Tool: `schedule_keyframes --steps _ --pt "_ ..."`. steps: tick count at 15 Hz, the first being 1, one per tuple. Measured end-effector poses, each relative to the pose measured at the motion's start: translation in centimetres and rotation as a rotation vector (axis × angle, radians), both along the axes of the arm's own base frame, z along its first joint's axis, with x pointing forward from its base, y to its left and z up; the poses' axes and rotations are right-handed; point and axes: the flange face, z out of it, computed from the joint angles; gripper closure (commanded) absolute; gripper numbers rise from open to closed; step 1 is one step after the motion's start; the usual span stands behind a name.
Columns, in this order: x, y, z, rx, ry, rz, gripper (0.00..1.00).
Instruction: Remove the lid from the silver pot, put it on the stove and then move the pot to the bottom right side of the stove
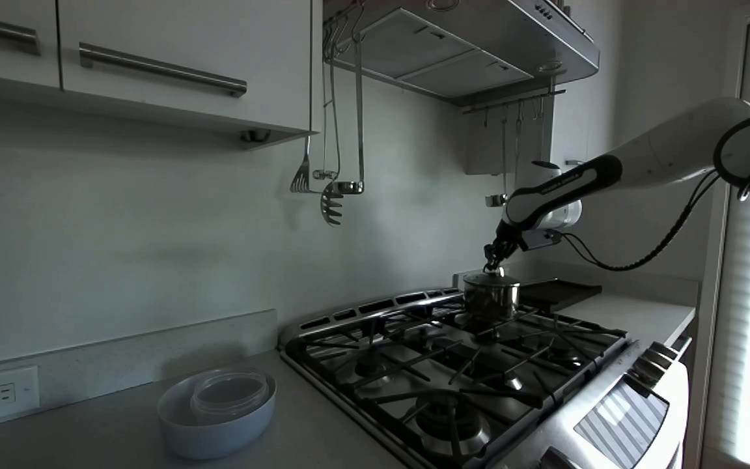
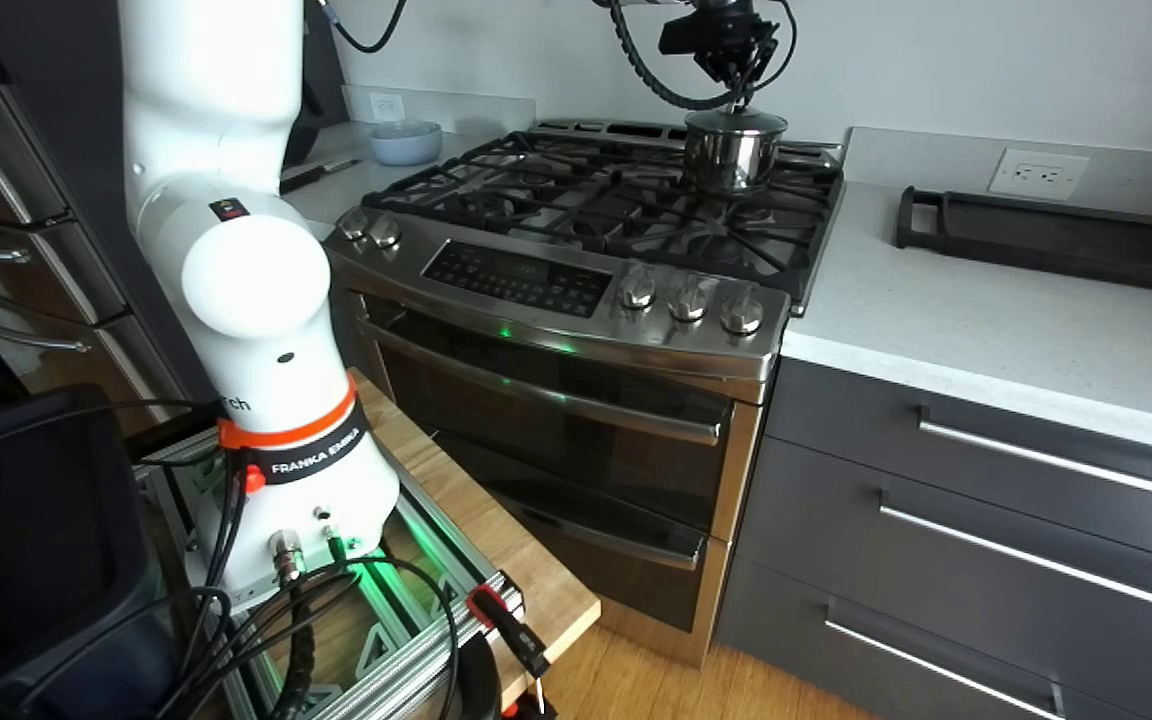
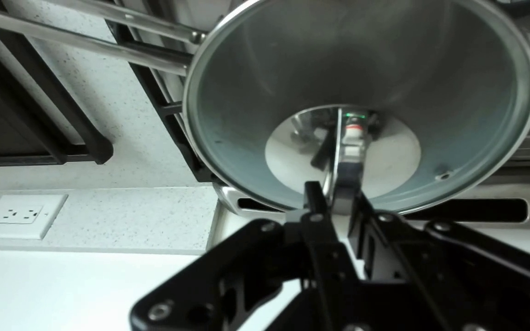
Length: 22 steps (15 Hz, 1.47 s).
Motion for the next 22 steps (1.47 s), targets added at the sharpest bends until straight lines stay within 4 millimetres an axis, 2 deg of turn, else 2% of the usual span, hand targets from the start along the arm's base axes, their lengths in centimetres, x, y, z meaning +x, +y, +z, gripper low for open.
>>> schedule_keyframes --steps 8,17,19,22 --pt "-0.1 0.0 0.2 0.007 0.003 -0.003 0.96" --pt "-1.3 1.2 3.5 0.008 -0.007 0.017 0.96" --pt "-1.6 2.0 4.1 0.007 -0.011 0.038 0.96" --pt "-2.2 4.8 5.1 0.01 -0.013 0.12 0.96"
